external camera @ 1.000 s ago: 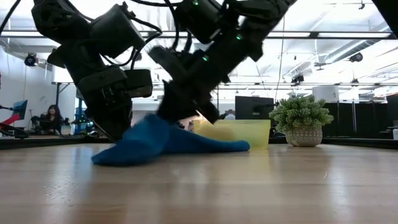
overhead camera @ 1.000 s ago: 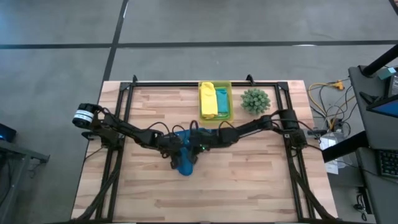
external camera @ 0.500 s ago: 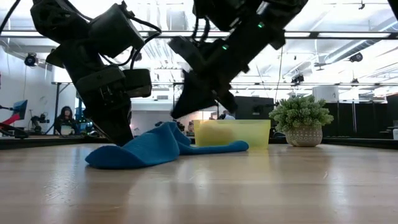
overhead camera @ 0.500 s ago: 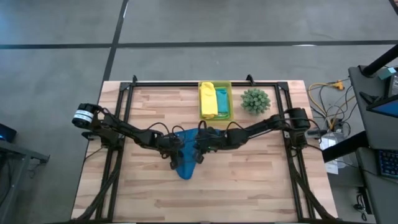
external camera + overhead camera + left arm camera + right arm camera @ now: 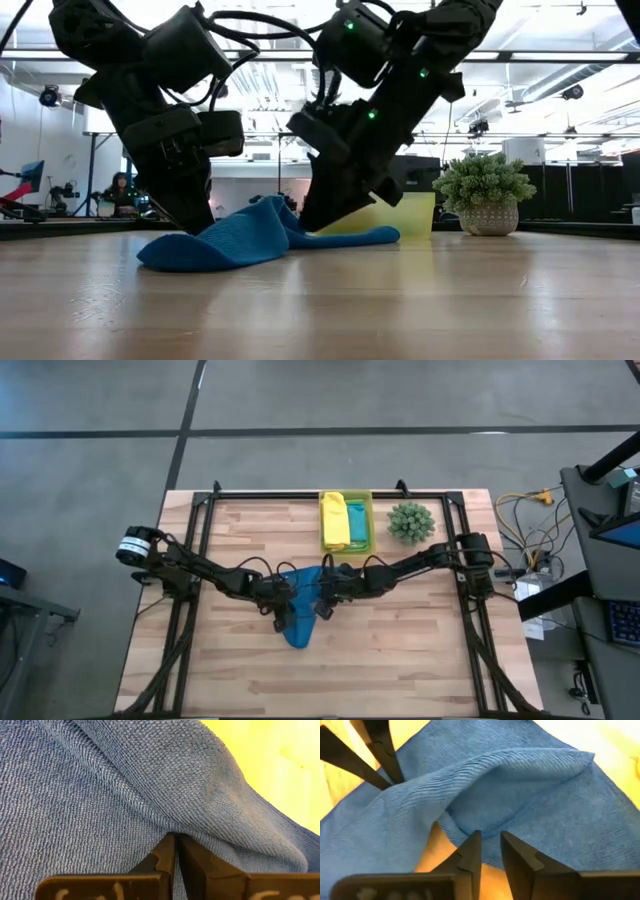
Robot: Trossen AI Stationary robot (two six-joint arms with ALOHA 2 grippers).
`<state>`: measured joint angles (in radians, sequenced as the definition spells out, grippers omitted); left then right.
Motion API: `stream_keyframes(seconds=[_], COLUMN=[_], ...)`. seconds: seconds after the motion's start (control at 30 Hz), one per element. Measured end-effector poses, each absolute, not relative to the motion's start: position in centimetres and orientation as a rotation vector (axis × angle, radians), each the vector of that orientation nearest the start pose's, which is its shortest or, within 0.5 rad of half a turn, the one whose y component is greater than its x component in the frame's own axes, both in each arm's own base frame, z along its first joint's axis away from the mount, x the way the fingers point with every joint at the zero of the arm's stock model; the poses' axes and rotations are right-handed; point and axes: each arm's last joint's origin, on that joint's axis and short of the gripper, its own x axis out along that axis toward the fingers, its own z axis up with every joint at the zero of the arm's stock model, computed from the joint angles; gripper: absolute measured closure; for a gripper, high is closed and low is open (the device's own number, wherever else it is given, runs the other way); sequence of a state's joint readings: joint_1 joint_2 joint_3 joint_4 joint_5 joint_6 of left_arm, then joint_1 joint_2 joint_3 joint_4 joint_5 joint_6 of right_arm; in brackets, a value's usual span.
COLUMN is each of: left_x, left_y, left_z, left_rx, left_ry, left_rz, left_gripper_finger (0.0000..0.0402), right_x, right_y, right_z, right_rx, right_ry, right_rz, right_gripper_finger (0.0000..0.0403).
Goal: Fold microfiber towels
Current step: Fold the blue microfiber cloth
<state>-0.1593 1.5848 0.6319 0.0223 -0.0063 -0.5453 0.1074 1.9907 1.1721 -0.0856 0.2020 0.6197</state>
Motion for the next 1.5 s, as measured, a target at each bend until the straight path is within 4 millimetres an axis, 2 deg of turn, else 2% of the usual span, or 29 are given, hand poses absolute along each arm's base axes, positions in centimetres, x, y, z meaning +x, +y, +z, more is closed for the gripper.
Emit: stream_keyframes(seconds=[0.17, 0.3, 0.4, 0.57, 0.7, 1.13, 1.5], left_x=[26.9, 26.9, 26.9, 26.9, 26.9, 26.9, 26.9], left_y=[-4.3, -4.3, -4.3, -4.3, -4.3, -4.3, -4.3], left_z=[12.5, 12.5, 12.5, 12.5, 12.5, 12.5, 12.5], left_rx=[-0.427, -0.427, -0.427, -0.426, -0.427, -0.427, -0.432], left_ry=[0.94, 0.939, 0.939, 0.939, 0.939, 0.939, 0.939], left_rz=[0.114, 0.114, 0.114, 0.115, 0.115, 0.116, 0.12], left_gripper_finger=[0.0391, 0.0391, 0.0391, 0.0391, 0.0391, 0.0391, 0.0391], right_x=[39.6, 39.7, 39.8, 39.7, 39.7, 39.9, 41.7], right_y=[3.5, 3.5, 3.5, 4.1, 4.3, 3.8, 4.0], right_z=[13.0, 13.1, 13.2, 13.2, 13.1, 12.9, 11.6], right_rx=[0.416, 0.362, 0.211, -0.149, -0.301, -0.481, -0.569], right_ry=[0.844, 0.841, 0.845, 0.881, 0.887, 0.89, 0.927], right_rz=[-0.352, -0.318, -0.243, -0.032, 0.053, 0.038, 0.084], right_gripper_finger=[0.0301, 0.0292, 0.0295, 0.0303, 0.0305, 0.0305, 0.0306])
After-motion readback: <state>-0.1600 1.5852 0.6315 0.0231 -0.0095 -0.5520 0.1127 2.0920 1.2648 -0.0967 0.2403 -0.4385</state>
